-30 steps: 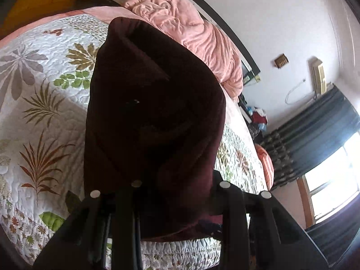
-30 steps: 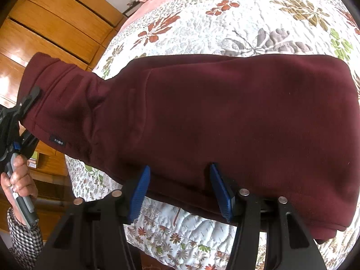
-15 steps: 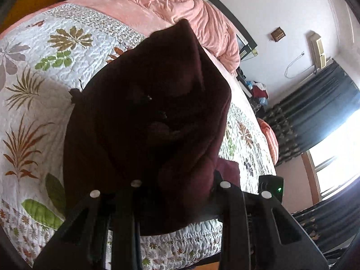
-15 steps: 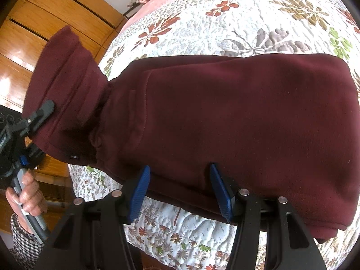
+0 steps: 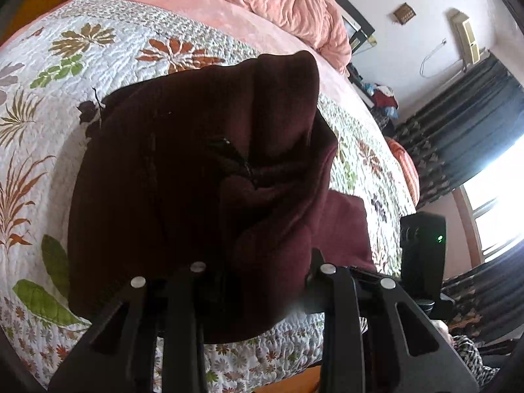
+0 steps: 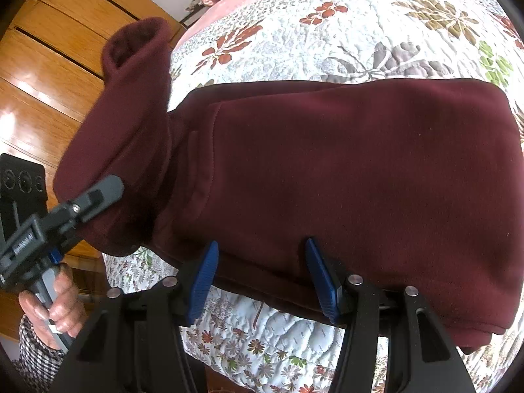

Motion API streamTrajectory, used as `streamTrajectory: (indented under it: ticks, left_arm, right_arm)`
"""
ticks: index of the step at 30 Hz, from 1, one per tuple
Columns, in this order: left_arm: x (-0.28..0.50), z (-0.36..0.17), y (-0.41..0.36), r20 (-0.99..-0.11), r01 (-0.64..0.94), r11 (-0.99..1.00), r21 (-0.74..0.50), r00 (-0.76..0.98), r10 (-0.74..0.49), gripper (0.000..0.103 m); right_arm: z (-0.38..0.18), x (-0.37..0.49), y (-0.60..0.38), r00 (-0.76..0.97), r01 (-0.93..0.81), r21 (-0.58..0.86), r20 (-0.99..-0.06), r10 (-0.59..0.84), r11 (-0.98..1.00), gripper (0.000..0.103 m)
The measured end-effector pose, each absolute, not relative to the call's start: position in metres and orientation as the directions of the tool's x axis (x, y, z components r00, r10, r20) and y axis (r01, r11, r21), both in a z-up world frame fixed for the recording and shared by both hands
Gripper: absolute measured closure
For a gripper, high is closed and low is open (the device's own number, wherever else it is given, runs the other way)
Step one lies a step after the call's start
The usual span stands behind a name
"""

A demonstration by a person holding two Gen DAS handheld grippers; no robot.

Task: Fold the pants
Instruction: 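Fold the lifted end over the bundle and open the left tool, then grasp the folded trouser end with the right tool and lift it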

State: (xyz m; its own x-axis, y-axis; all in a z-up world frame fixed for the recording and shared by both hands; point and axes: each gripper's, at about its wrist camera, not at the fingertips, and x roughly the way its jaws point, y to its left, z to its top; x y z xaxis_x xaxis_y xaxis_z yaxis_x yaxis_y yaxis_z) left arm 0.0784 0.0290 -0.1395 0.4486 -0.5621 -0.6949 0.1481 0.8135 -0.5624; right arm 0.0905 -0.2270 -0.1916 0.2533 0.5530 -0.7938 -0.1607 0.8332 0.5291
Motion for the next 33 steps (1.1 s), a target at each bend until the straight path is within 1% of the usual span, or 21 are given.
streamTrajectory:
  ticks: [6,10,12,13,14,15,16,18,22,24,26,27,29,30,32,33]
  left_arm:
    - [0.078,-0.148,0.019,-0.729,0.162,0.837,-0.522,0.425,-0.537,0.074]
    - [0.079,-0.158,0.012,-0.754,0.175,0.852,-0.494,0.401,-0.520,0.068]
    - [0.080,-0.160,0.014,-0.748,0.170,0.842,-0.512,0.393,-0.534,0.062]
    - [0.081,-0.161,0.017,-0.736,0.166,0.830,-0.533,0.393,-0.551,0.055]
    - [0.082,-0.160,0.017,-0.721,0.163,0.813,-0.559,0.390,-0.573,0.051]
    - [0.082,-0.158,0.013,-0.704,0.158,0.792,-0.589,0.380,-0.599,0.043]
    - [0.081,-0.156,0.014,-0.690,0.156,0.773,-0.614,0.370,-0.623,0.031]
    - [0.080,-0.149,0.018,-0.646,0.156,0.721,-0.675,0.349,-0.679,0.019]
    - [0.073,-0.139,0.041,-0.584,0.116,0.654,-0.748,0.354,-0.731,0.018]
    - [0.071,-0.138,0.059,-0.572,0.070,0.644,-0.762,0.394,-0.720,0.018]
    - [0.071,-0.137,0.074,-0.639,0.027,0.720,-0.694,0.439,-0.632,0.018]
    - [0.068,-0.137,0.082,-0.688,0.017,0.783,-0.622,0.467,-0.556,0.018]
    - [0.069,-0.141,0.087,-0.773,-0.007,0.879,-0.477,0.479,-0.415,0.018]
    - [0.070,-0.143,0.087,-0.796,-0.009,0.902,-0.432,0.474,-0.377,0.018]
    - [0.070,-0.147,0.085,-0.826,-0.005,0.930,-0.367,0.462,-0.323,0.018]
    - [0.071,-0.150,0.084,-0.835,-0.003,0.936,-0.351,0.454,-0.311,0.018]
  right_arm:
    - [-0.192,0.090,-0.227,0.253,-0.161,0.529,-0.794,0.553,0.833,0.047]
    - [-0.192,0.090,-0.227,0.254,-0.160,0.529,-0.794,0.553,0.833,0.047]
    - [-0.192,0.090,-0.226,0.253,-0.161,0.529,-0.794,0.553,0.833,0.047]
    - [-0.192,0.090,-0.226,0.254,-0.161,0.529,-0.794,0.553,0.833,0.047]
    - [-0.192,0.090,-0.226,0.253,-0.162,0.528,-0.794,0.553,0.833,0.047]
    - [-0.192,0.090,-0.226,0.253,-0.163,0.528,-0.794,0.553,0.833,0.047]
    - [-0.191,0.090,-0.227,0.253,-0.163,0.529,-0.793,0.554,0.833,0.047]
    - [-0.191,0.090,-0.228,0.252,-0.160,0.536,-0.790,0.559,0.829,0.047]
    - [-0.191,0.092,-0.235,0.247,-0.137,0.571,-0.772,0.586,0.810,0.047]
    - [-0.188,0.092,-0.242,0.247,-0.106,0.589,-0.765,0.595,0.801,0.047]
    - [-0.184,0.092,-0.251,0.264,-0.060,0.605,-0.757,0.598,0.794,0.046]
    - [-0.181,0.093,-0.255,0.272,-0.050,0.610,-0.753,0.599,0.791,0.045]
    - [-0.175,0.094,-0.256,0.281,-0.061,0.607,-0.751,0.597,0.792,0.037]
    - [-0.171,0.094,-0.256,0.286,-0.068,0.604,-0.750,0.596,0.794,0.035]
    - [-0.164,0.094,-0.252,0.302,-0.076,0.614,-0.737,0.605,0.786,0.025]
    - [-0.162,0.094,-0.250,0.308,-0.077,0.621,-0.729,0.611,0.780,0.022]
